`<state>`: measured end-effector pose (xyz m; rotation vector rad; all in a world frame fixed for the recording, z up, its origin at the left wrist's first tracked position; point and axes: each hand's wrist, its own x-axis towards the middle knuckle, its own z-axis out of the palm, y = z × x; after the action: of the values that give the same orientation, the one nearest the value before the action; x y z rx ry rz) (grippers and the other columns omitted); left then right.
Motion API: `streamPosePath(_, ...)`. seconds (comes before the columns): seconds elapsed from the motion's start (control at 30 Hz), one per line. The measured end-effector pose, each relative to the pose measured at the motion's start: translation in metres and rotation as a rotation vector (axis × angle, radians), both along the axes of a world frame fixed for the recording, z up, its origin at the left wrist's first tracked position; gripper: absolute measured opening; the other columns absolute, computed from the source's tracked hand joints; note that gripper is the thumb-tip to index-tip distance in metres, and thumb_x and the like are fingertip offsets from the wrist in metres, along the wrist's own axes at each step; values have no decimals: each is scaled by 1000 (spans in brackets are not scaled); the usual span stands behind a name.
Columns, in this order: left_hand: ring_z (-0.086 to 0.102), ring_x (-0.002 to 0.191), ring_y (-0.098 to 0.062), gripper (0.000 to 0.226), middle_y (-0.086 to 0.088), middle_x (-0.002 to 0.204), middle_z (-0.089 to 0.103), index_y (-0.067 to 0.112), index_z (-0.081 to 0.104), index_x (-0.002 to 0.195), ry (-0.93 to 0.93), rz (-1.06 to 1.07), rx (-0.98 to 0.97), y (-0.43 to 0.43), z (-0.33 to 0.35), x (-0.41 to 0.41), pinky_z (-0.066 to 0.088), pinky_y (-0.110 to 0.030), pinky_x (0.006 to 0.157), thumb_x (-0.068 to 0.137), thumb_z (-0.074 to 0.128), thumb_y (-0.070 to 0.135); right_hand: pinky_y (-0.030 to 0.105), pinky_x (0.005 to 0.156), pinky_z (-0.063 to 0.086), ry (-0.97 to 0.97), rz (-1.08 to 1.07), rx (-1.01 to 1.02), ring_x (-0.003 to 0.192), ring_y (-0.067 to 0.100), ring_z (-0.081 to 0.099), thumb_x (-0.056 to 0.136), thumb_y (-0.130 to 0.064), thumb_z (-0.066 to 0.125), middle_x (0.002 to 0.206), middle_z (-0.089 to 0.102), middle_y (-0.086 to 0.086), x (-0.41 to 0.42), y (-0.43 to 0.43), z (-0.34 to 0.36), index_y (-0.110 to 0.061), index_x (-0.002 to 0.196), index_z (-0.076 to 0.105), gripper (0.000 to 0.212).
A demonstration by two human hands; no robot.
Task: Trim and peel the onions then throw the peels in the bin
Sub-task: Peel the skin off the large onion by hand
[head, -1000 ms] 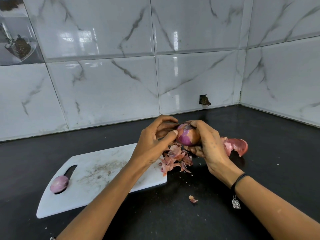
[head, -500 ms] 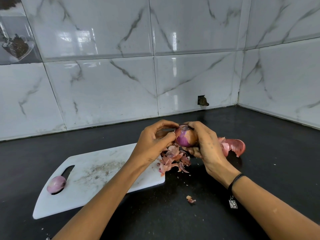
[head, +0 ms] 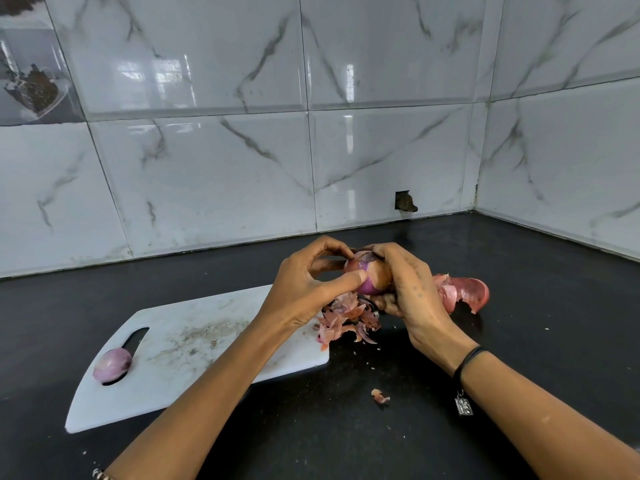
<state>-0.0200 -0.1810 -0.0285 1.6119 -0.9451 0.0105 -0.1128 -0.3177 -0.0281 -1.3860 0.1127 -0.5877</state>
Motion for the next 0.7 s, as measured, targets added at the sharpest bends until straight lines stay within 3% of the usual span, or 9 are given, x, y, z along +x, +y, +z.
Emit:
streamPosePath(0.2,70,105,-6,23,10,105,74,23,71,97,-21,26,0,2,1,0,62,-39,89,74,76,22,14,36,39,-6,5,-27,37,2,52,105,-19,50,52,55,-9,1,1,-1,2,111,64,25)
streamPosePath(0.37,72,101,-6,23,11,102,75,23,72,92,-20,38,-9,1,1,2,61,-31,84,70,75,18,16,38,40,-6,-18,-98,41,2,53,104,-22,52,74,58,3,4,-1,-5,-5,108,67,24)
streamPosePath(0.57,74,96,-11,25,5,96,77,20,73,84,-24,73,-53,2,-2,9,58,-29,78,78,72,-4,14,39,41,-14,-9,-126,44,1,55,105,-21,51,78,59,5,3,1,-6,-3,107,67,24)
streamPosePath(0.7,73,101,-11,27,6,99,75,20,74,95,2,21,-80,0,0,5,60,-28,73,83,71,-5,14,39,42,-17,-19,-106,43,1,57,105,-21,51,75,58,3,2,1,-5,-4,107,68,24)
